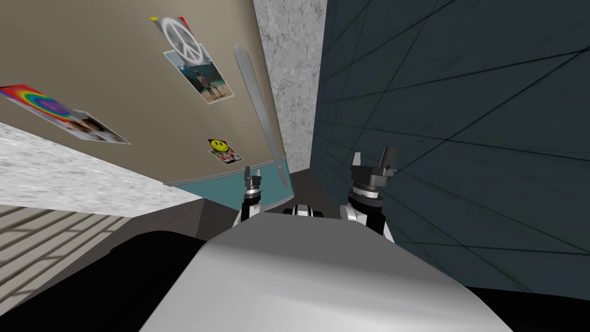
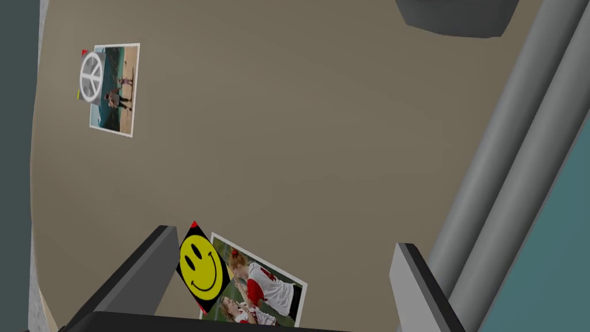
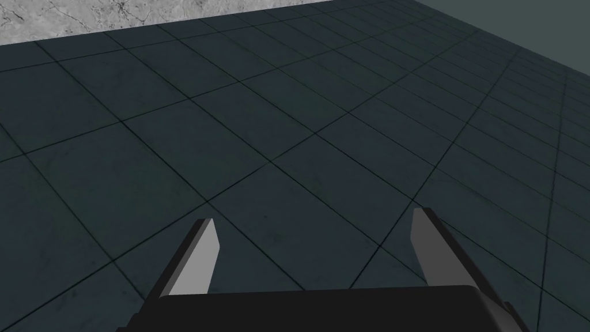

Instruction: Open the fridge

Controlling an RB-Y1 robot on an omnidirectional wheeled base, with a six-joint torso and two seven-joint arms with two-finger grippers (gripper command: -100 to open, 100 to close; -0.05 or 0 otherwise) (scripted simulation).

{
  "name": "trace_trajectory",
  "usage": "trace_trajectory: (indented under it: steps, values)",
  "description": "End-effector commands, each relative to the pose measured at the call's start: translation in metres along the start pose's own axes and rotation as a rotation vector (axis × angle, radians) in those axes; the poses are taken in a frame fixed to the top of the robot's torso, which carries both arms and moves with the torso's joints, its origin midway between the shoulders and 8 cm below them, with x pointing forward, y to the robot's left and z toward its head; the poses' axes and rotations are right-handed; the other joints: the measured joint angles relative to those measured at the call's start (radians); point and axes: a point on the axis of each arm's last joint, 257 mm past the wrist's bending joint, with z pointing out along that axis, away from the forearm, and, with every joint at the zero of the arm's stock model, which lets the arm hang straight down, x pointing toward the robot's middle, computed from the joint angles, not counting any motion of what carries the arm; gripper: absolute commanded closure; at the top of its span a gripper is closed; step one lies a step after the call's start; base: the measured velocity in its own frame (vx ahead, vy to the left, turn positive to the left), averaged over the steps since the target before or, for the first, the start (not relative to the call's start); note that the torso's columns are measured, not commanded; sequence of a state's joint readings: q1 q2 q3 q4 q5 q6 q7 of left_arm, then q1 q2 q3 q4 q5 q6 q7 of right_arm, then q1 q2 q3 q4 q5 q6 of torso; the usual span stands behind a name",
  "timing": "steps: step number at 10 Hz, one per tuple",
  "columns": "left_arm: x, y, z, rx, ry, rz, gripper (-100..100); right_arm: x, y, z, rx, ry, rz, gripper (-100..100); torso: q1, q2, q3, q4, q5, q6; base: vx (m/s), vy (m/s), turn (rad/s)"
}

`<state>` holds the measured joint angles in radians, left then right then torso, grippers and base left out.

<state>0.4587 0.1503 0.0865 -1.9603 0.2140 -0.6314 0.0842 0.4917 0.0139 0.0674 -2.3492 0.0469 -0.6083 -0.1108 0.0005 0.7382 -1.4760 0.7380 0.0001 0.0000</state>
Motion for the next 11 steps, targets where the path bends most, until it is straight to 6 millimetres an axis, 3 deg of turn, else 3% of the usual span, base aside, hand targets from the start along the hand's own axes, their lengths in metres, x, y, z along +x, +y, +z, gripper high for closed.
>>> trace_trajectory:
  steps: [1, 11]
  values:
    - [-0.01, 0.007, -0.004, 0.0, -0.016, -0.023, -100, 0.0, 0.0, 0.0, 0.0, 0.0, 0.0, 0, 0.001, 0.0, 0.0, 0.0, 0.0, 0.0, 0.145, -0.139, 0.043]
    - [-0.037, 0.035, -0.033, 0.016, -0.22, -0.18, -100, 0.0, 0.0, 0.0, 0.0, 0.0, 0.0, 0, 0.003, 0.0, 0.001, -0.001, 0.002, 0.003, 0.115, -0.146, 0.043]
